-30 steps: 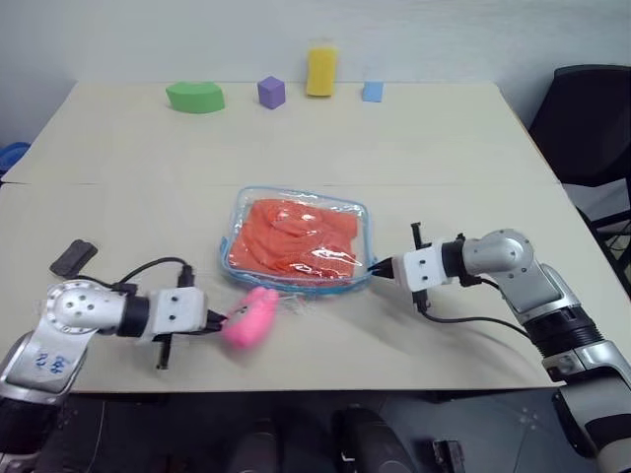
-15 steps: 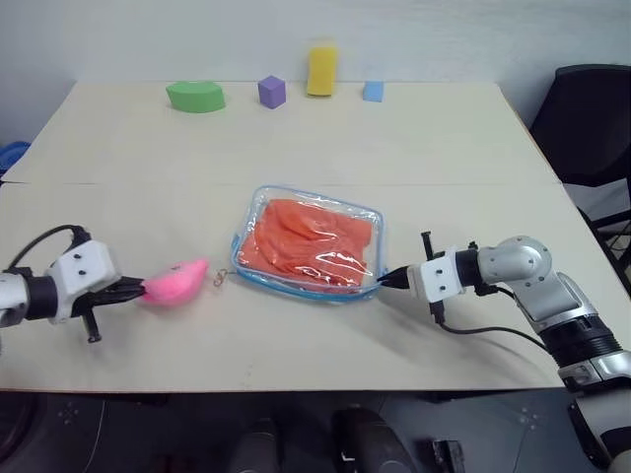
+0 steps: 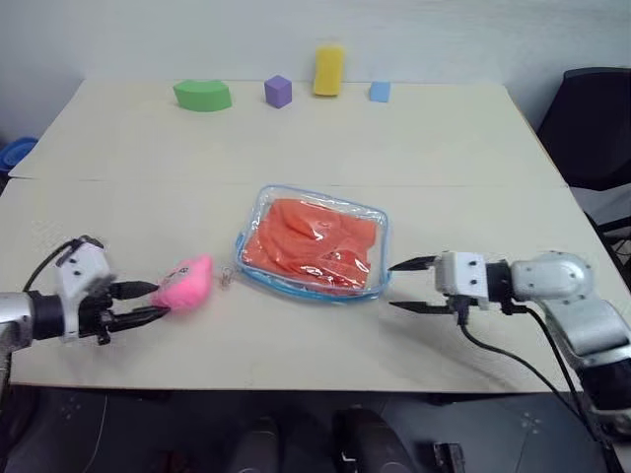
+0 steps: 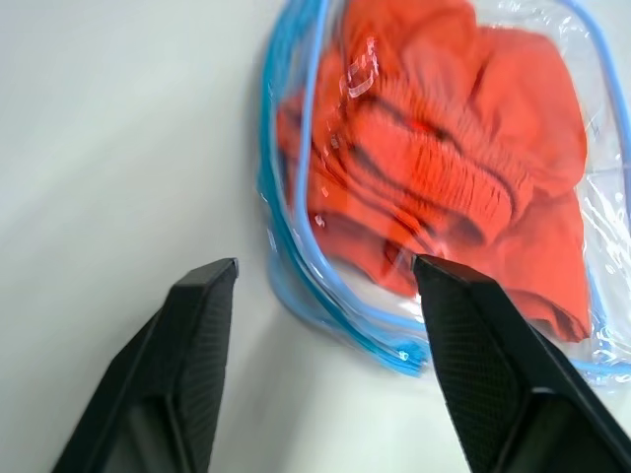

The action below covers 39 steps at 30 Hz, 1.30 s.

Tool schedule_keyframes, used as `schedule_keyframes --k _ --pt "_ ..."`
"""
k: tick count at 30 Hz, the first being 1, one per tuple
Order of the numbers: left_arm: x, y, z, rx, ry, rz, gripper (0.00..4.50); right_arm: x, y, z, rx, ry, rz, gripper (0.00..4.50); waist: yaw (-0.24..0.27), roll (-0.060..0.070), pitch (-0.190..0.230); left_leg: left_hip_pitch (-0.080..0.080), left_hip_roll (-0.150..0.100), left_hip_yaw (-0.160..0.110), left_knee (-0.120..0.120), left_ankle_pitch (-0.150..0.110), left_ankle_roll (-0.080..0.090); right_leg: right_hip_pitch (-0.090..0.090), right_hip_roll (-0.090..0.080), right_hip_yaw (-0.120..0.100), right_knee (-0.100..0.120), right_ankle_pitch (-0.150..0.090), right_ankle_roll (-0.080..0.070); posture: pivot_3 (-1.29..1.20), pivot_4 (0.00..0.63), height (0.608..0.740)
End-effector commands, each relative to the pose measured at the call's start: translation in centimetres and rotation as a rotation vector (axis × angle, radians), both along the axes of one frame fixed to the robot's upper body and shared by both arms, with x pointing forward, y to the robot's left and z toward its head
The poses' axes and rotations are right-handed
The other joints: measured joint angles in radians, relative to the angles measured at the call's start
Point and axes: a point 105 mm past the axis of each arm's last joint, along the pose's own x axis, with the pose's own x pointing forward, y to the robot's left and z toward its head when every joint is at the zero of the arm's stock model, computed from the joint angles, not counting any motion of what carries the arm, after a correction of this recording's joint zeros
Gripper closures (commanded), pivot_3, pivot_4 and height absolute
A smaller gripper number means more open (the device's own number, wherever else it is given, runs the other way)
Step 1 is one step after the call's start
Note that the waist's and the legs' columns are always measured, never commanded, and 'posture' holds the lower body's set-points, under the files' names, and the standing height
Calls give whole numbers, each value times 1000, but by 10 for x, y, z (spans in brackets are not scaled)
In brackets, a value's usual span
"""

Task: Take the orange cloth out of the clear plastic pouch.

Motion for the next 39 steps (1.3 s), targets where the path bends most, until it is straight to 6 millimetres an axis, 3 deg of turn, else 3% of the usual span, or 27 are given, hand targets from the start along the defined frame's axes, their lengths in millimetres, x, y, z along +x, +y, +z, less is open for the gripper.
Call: schedule_keyframes --k 1,3,5,7,11,14,19,21,24,30,35,39 --pt "-6 -15 47 -46 -59 -100 2018 -22 10 29 115 59 6 1632 0 0 0 1 0 0 0 0 0 1 0 0 0 0 0 0 150 740" --pt "-7 -24 58 -42 -73 -153 2018 -29 13 32 144 106 6 1632 1 0 0 1 0 -1 0 0 0 1 0 -1 0 0 0 0 150 740" --pt "3 -46 60 57 -135 -239 2018 -35 19 37 180 133 10 1632 3 0 0 1 0 -1 0 0 0 2 0 -1 -1 0 0 0 150 740" --pt "15 -67 53 212 -218 -334 2018 -38 24 40 205 151 11 1632 4 0 0 1 -1 -1 0 0 0 2 -1 -1 -2 0 0 0 150 740" --pt "34 -101 32 360 -324 -487 2018 -41 31 40 214 159 7 1632 4 0 0 0 -1 -1 -1 0 0 2 0 0 -3 0 0 0 150 740" --pt "48 -118 18 408 -400 -549 2018 -41 33 38 218 157 -4 1632 -2 0 0 -1 -1 0 -1 0 0 0 1 1 -3 0 0 0 150 740" --pt "67 -127 1 491 -472 -600 2018 -41 33 37 223 152 -26 1632 0 0 0 -2 -1 1 0 0 0 -1 2 1 -2 0 0 0 150 740" --pt "68 -128 0 487 -480 -605 2018 -41 33 37 223 151 -34 1632 2 0 0 -2 -1 0 0 0 0 -1 1 1 -2 0 0 0 150 740" --pt "70 -128 1 481 -502 -609 2582 -42 31 36 221 150 -41 1581 3 0 0 -2 -1 0 0 0 0 -1 1 0 -2 0 0 0 150 740" --pt "71 -132 1 450 -501 -604 4391 -44 28 33 220 154 -54 1581 4 0 0 -2 -1 0 1 0 0 0 1 0 -2 0 0 0 150 740" --pt "74 -140 6 297 -458 -522 4451 -44 28 32 218 154 -56 1581 4 0 0 -2 -1 0 1 0 0 0 1 0 -2 0 0 0 150 740" --pt "80 -158 31 19 -424 -378 4451 -40 29 31 221 145 -68 1581 6 0 0 -2 -1 0 2 0 0 0 1 0 -2 0 0 0 150 740"
